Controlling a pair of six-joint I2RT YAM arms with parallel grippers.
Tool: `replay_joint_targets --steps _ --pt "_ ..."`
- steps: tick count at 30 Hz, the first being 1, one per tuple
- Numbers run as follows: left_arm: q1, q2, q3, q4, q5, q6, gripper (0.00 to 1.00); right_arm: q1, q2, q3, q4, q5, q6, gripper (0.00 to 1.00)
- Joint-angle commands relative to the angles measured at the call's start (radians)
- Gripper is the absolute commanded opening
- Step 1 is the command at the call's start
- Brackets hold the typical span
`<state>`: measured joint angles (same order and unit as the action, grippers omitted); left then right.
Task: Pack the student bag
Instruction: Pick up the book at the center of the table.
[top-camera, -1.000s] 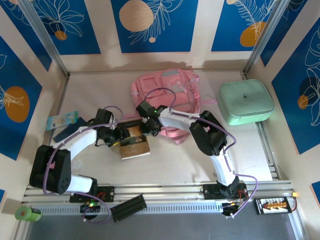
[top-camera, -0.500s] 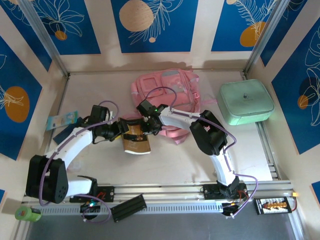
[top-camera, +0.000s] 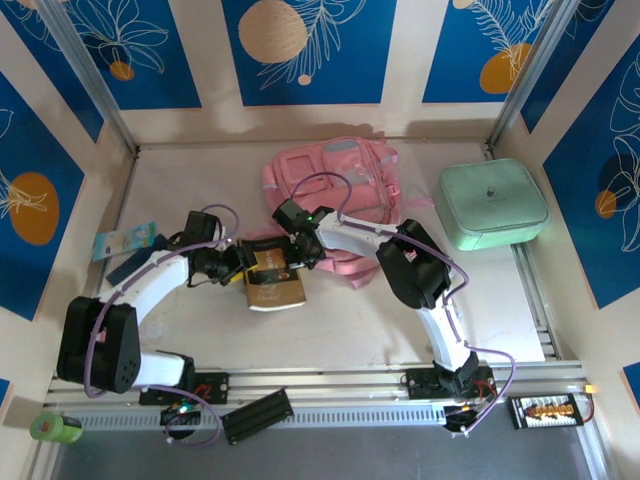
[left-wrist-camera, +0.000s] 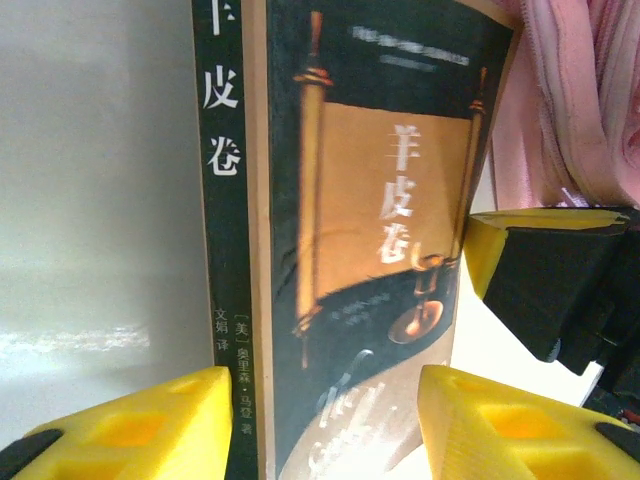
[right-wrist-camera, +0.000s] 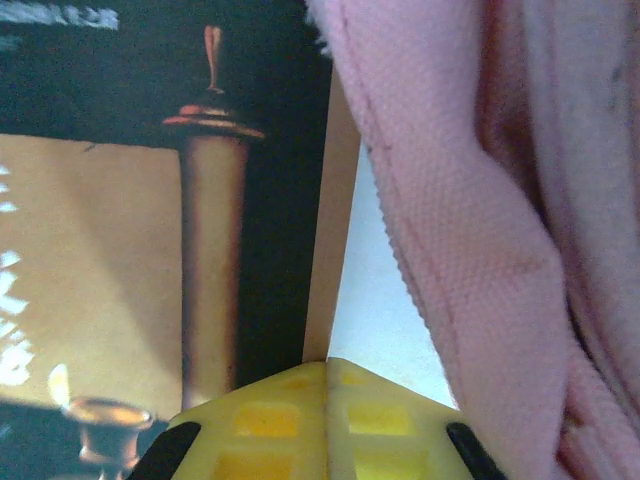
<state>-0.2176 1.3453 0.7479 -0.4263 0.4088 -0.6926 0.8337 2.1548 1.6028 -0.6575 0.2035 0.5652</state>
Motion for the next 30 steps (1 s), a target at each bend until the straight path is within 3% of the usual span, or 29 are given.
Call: replay_joint_targets --steps 1,13,22,30 --pt "0.011 0.013 -0.005 0.014 -0.029 0.046 0.54 0.015 0.094 -0.030 -0.046 -0.032 -0.014 0.07" --pt "0.043 0.052 -0.022 -0.042 -0.125 0.115 0.60 0.015 0.026 -0.052 -0.008 -0.059 -0.024 0.09" --pt "0.060 0.028 -0.022 -0.073 -0.179 0.143 0.66 0.024 -0.144 -0.064 0.016 -0.126 -0.054 0.36" --pt "0.067 0.067 -0.042 -0.037 -0.148 0.140 0.64 0.051 -0.104 -0.033 0.016 -0.143 -0.044 0.45"
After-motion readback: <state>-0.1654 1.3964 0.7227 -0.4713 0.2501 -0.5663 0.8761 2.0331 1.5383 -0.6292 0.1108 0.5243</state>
